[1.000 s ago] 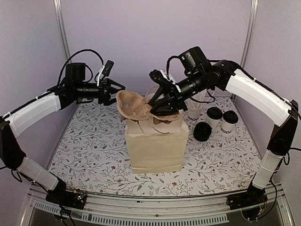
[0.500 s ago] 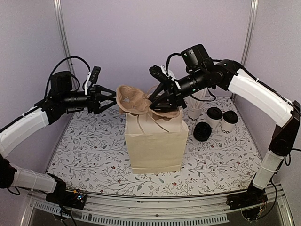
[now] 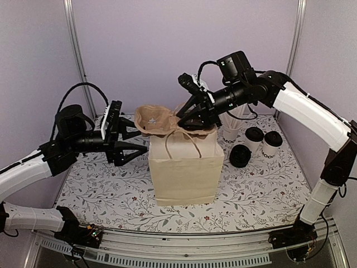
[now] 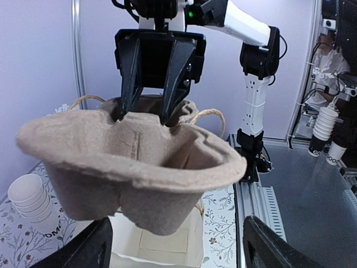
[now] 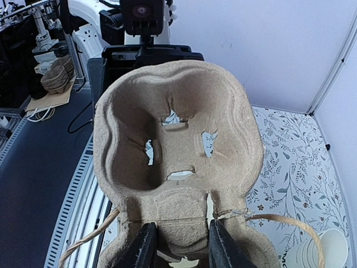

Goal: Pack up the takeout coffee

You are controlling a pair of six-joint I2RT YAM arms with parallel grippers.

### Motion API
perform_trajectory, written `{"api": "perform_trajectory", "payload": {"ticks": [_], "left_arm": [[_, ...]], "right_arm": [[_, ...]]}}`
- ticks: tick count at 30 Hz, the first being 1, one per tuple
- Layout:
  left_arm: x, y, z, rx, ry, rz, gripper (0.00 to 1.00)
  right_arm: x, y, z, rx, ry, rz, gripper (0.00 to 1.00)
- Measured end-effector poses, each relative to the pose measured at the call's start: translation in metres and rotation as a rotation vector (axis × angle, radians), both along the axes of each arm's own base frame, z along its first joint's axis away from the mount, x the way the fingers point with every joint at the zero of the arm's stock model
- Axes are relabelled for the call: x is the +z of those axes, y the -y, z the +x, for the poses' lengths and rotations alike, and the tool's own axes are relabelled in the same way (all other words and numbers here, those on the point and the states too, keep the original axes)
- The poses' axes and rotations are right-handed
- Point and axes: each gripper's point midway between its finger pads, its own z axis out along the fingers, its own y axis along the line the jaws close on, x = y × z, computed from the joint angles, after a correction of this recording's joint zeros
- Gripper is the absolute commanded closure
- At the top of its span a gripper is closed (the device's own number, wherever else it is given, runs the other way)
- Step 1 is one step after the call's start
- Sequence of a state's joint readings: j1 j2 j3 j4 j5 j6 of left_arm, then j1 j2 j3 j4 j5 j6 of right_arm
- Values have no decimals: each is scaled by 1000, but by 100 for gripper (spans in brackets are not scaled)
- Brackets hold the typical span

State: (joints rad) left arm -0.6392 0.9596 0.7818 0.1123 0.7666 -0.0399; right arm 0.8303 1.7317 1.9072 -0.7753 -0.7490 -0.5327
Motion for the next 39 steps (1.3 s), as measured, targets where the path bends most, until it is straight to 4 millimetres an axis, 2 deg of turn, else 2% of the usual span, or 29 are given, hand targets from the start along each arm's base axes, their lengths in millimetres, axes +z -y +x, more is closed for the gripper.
{"api": "perform_trajectory", "payload": {"ticks": [6,9,20,34,39], "left_arm": [[-16,26,-1,-14,13,28,19],[-19,26,6,30,25,42,17],[1,-17,26,259,131,62,15],[-8,-42,55,365,108,89,14],[-8,-53,66,406,106,91,14]], "right_arm": [[-9,4,0,-26,-17,-18,67],[-15,6,-1,-32,-22,-30,68],[-40,11,-7,-34,-80,-66,70],[-48,17,-1,-78,-92,-84,68],[-60,25,-3,-89,-89,-124,68]]}}
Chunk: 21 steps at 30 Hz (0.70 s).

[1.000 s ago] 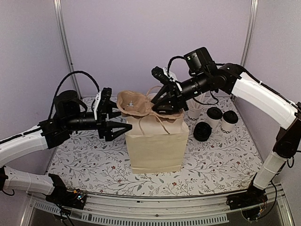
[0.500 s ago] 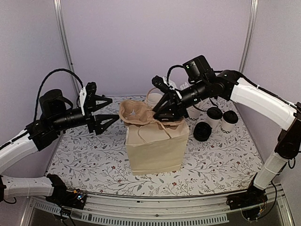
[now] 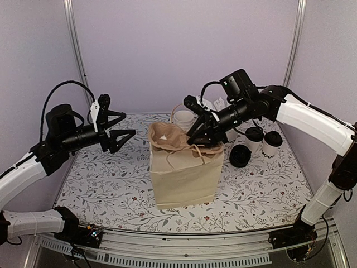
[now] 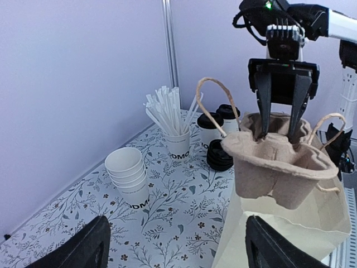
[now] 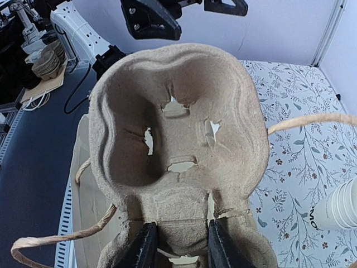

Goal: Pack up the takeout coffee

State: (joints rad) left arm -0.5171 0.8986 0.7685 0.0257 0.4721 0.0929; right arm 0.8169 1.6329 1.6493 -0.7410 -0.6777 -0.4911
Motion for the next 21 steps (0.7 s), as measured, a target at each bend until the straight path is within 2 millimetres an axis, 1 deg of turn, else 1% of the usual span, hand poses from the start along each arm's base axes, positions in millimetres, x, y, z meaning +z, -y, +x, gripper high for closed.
{"api": "perform_trajectory", "payload": {"ticks": [3,8,11,16,21], "left_arm": [[-2,-8,7,21,-3,-5,14],[-12,-15,17,38,-33,-4,14],[-14,-19,20,45,-35,-9,14],[-12,-26,25,54,-31,-22,14],[-15,-30,28,54,-42,-33,15]], "right_arm": [[-7,3,0,-1,3,-26,68],[-13,7,1,-2,24,-52,67],[-17,11,0,3,35,-80,67],[-18,13,-4,33,64,-122,67],[-21,15,-14,84,84,-150,67]]}}
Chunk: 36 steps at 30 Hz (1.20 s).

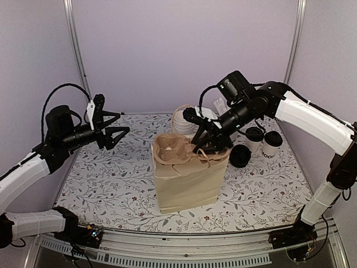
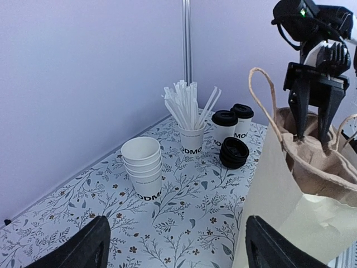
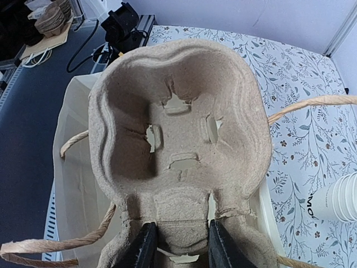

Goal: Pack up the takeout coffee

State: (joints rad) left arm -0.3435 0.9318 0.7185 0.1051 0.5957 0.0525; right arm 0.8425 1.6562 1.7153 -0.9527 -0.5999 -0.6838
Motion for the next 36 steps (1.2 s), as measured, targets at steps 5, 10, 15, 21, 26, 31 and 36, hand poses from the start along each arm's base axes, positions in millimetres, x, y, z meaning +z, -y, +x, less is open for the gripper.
{"api": "perform_trajectory", "payload": {"ticks": [5,10,15,21,26,31,36], "left_arm": [[0,-2,2,-7,-5,-11,15],[-2,-4,5,-10,-14,-19,15],[-4,-5,6,-21,-26,-26,15],[-6,-4,6,-35,-36,-34,15],[-5,-4,6,-44,-32,-37,15],[-8,-3,6,-54,-40,-38,15],[-8,-2,7,-61,-42,-39,15]], "right_arm": [[-2,5,-9,50,10,-25,67],[-3,7,-19,96,13,-48,67],[-18,5,-21,117,-11,-99,67],[-34,6,-24,138,-41,-149,67],[-38,8,-27,139,-28,-178,67],[-43,11,-25,128,-20,-213,67],[-42,7,-21,117,1,-223,67]]}}
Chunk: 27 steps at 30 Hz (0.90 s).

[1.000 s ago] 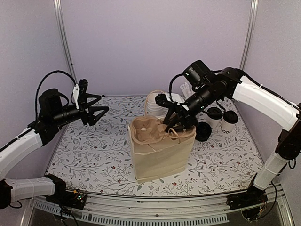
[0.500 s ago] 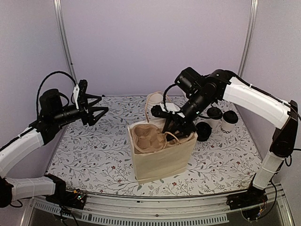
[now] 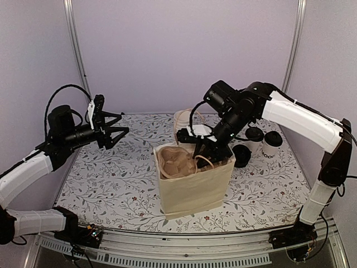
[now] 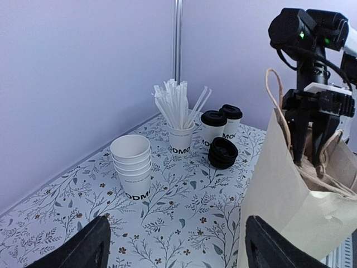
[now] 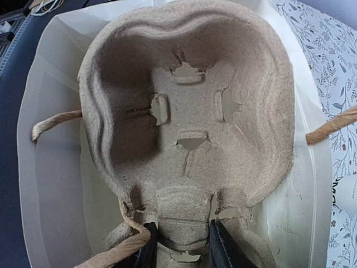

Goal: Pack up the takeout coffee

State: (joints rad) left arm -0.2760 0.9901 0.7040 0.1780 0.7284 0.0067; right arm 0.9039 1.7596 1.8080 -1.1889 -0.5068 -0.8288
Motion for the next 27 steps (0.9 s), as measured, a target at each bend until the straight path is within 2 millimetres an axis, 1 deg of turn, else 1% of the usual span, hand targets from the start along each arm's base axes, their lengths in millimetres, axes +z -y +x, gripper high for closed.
{"api": "perform_trajectory", "payload": {"ticks": [3,8,14,18,22,27], "left_arm": [[0,0,0,-2,1,-1,15],[1,0,0,-3,3,-1,15],[1,0,-1,-12,2,-3,15],[-2,0,0,-15,-12,-5,15],[-2,0,0,-16,-20,-10,15],[-2,0,0,-15,-23,-11,15]], "right_arm": [[-7,-1,1,-2,13,-26,67],[-27,0,0,6,-2,-100,67],[-35,7,-16,70,4,-158,66],[-39,9,-21,91,33,-194,66],[-49,10,-19,85,58,-228,66],[-66,8,-7,38,87,-269,66]]}}
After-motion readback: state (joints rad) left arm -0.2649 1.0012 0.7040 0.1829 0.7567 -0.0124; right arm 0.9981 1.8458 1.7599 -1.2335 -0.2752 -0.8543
